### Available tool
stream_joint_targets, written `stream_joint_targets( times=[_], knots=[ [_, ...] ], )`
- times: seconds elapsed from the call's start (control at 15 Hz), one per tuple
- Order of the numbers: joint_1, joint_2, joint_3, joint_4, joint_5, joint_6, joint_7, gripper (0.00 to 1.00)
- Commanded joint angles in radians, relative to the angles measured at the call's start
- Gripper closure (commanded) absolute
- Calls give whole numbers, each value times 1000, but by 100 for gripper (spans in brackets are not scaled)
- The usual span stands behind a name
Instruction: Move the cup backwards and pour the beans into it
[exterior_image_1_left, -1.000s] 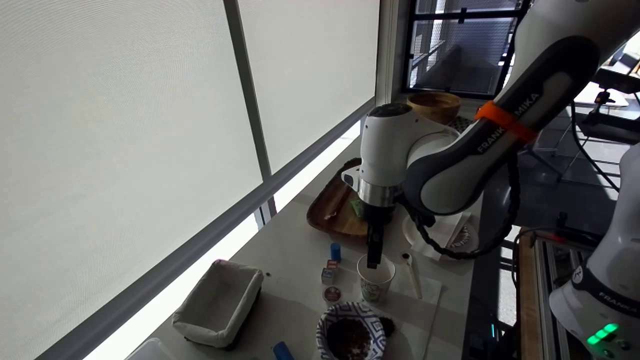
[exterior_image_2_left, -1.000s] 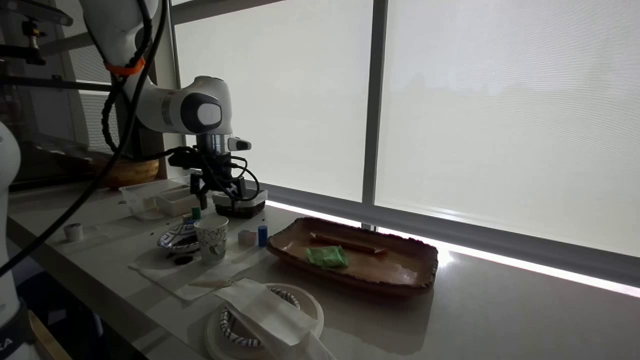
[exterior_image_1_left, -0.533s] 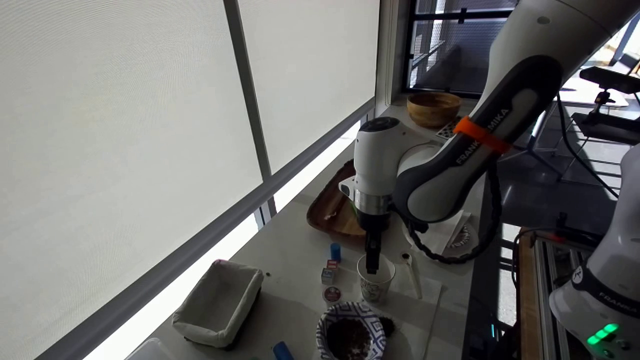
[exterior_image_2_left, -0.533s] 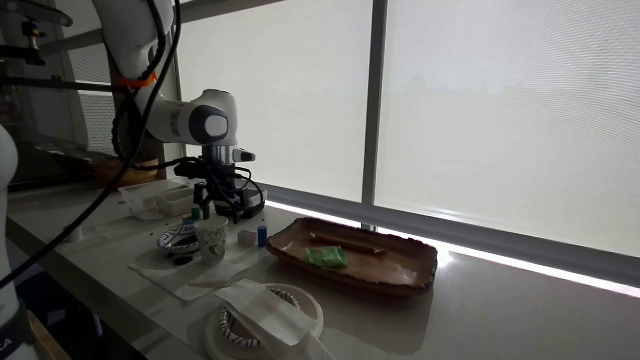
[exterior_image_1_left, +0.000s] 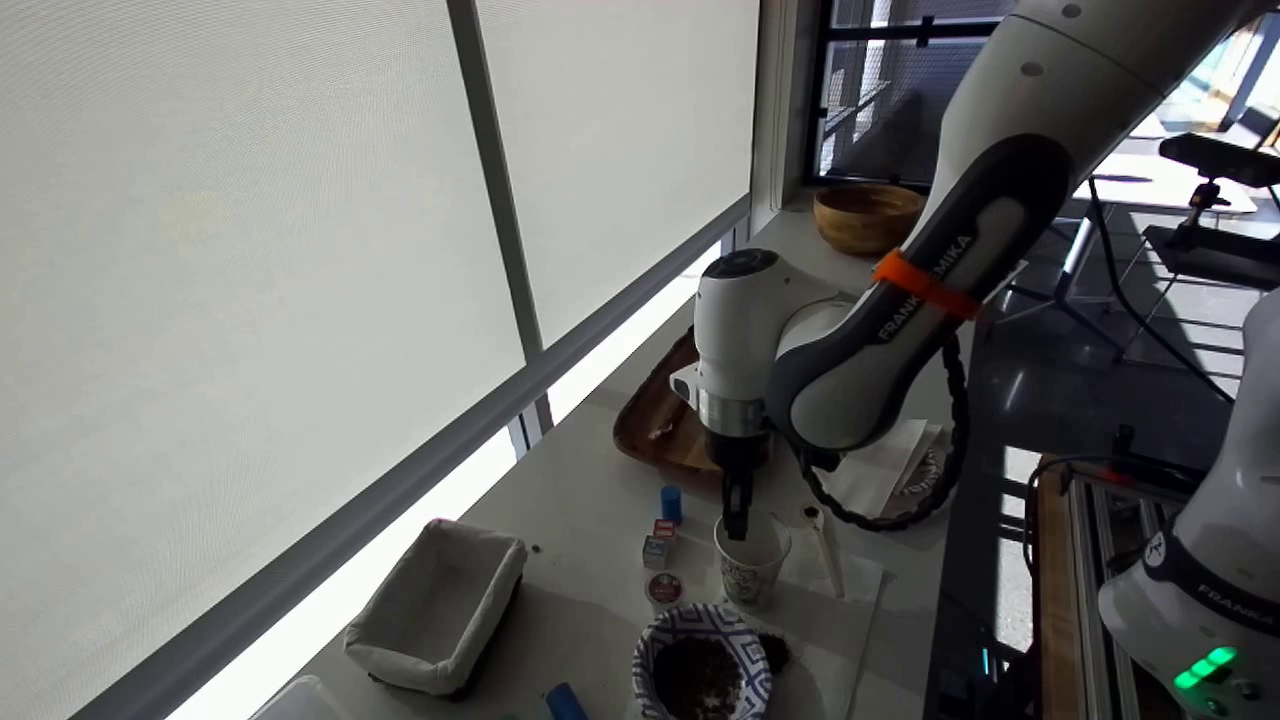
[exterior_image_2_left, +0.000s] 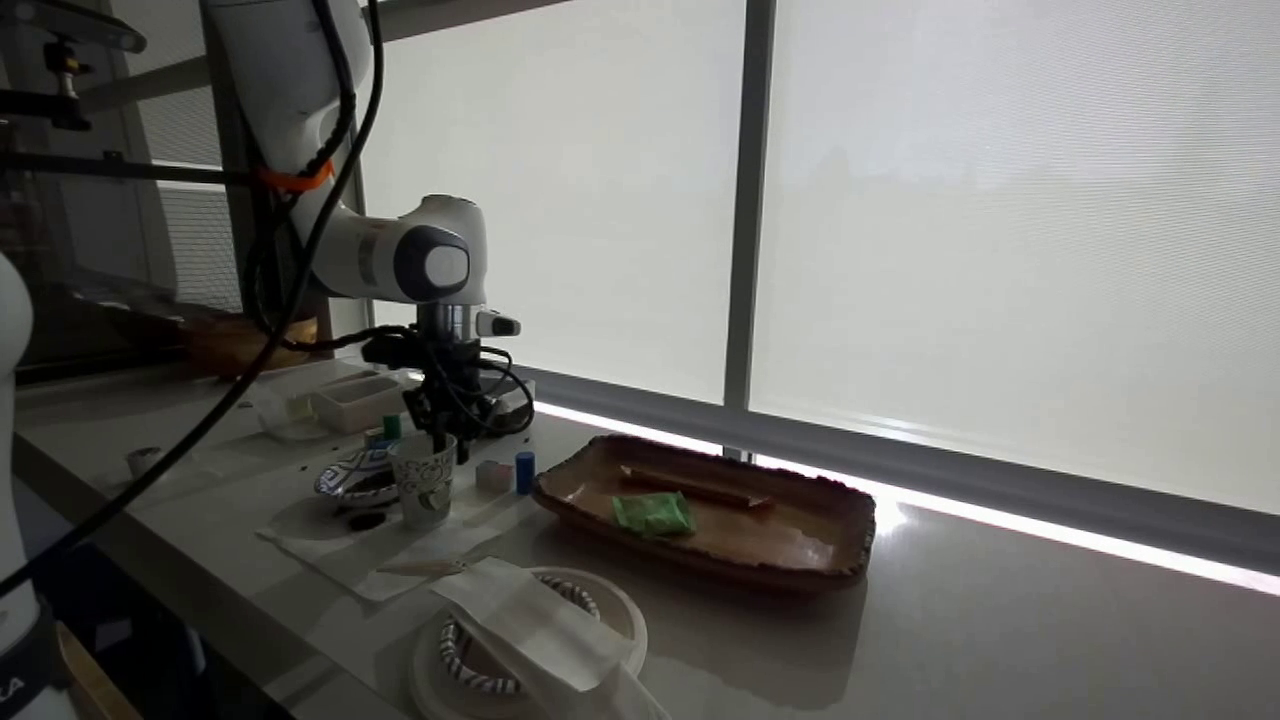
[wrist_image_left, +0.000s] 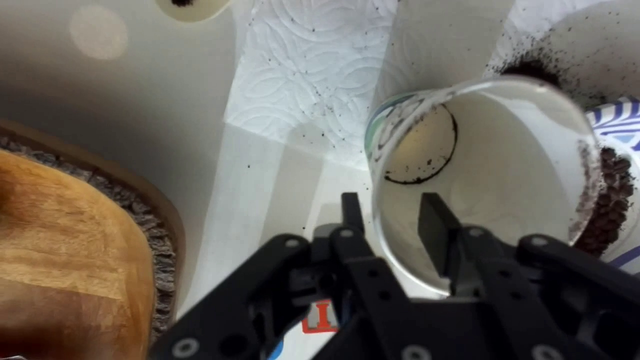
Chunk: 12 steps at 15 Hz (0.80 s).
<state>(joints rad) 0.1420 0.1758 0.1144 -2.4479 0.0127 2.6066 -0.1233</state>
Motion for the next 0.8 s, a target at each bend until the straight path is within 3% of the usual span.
stream_joint_targets(
  times=[0.0, 0.13, 0.73],
  knots=[
    [-16, -13, -2, 8, -19, -36, 17, 95],
    [-26, -36, 4, 7, 5, -58, -6, 100],
    [-37, -203, 4, 58, 127, -342, -165, 99]
  ],
)
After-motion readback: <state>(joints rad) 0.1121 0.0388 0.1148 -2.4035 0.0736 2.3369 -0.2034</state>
